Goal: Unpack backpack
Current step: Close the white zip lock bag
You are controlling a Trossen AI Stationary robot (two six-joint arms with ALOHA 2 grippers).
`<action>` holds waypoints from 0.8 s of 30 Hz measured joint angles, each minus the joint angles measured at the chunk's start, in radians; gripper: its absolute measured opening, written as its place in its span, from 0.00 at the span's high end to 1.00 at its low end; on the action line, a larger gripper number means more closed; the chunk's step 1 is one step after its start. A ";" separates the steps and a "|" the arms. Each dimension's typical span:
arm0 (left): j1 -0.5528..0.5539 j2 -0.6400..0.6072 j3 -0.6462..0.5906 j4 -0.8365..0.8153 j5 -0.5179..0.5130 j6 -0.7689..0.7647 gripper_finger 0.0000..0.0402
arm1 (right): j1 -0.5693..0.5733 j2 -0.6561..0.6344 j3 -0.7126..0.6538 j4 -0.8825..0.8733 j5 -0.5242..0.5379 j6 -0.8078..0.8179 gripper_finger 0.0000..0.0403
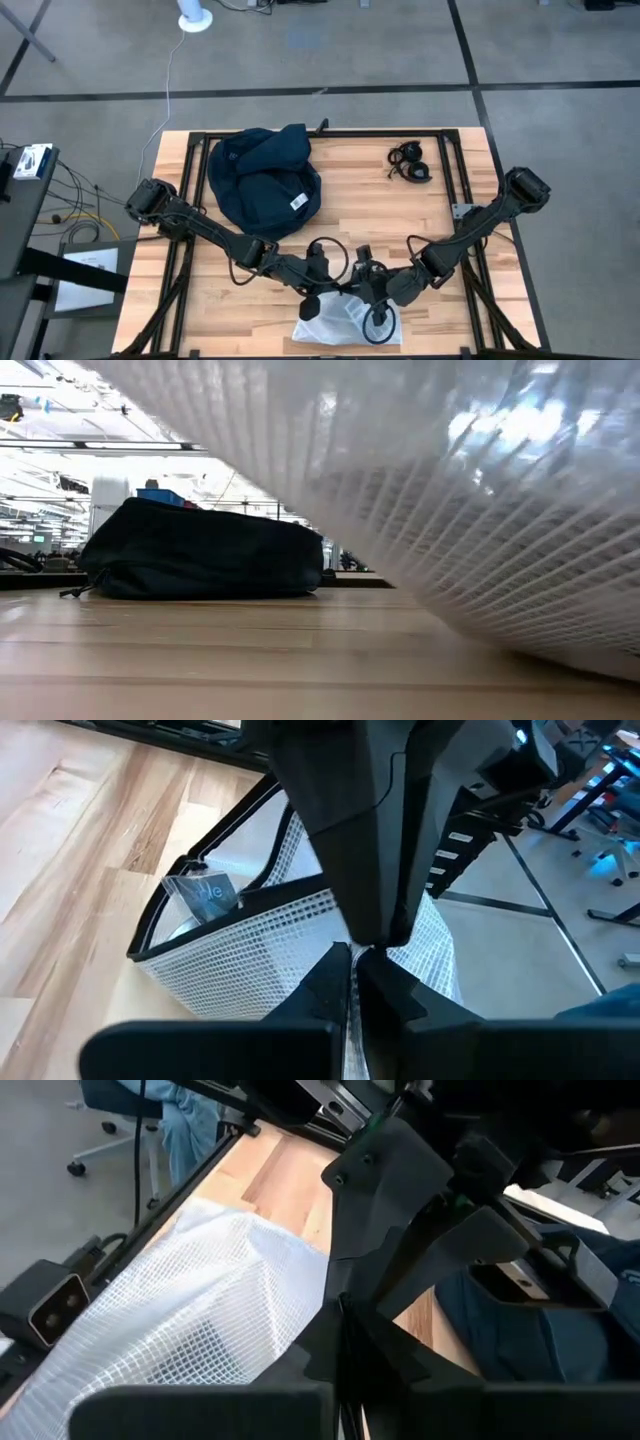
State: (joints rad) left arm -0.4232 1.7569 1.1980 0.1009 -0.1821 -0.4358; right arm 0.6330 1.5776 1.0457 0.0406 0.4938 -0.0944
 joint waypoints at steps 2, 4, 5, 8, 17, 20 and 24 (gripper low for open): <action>0.000 0.000 0.000 -0.001 0.000 0.000 1.00 | 0.005 0.000 0.011 0.000 0.001 0.000 0.97; 0.000 0.000 0.001 -0.006 0.001 0.003 1.00 | 0.011 0.001 0.025 0.000 0.007 0.000 0.97; 0.000 0.000 0.002 -0.010 0.001 0.003 1.00 | 0.013 0.001 0.032 0.000 0.007 0.000 0.97; 0.000 0.000 0.002 -0.029 0.000 0.003 1.00 | 0.015 0.001 0.048 0.002 0.007 0.000 0.97; -0.008 0.000 0.001 -0.035 -0.006 0.012 1.00 | 0.015 0.001 0.053 0.009 0.004 0.046 0.97; -0.017 0.000 0.001 -0.033 -0.006 0.022 1.00 | 0.018 0.001 0.053 0.020 0.002 0.057 0.97; -0.030 0.000 0.001 -0.032 -0.010 0.024 1.00 | 0.018 0.001 0.053 0.052 0.000 0.061 0.97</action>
State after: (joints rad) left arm -0.4536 1.7573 1.1986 0.0689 -0.1921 -0.4116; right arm 0.6506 1.5784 1.0985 0.0928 0.4934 -0.0333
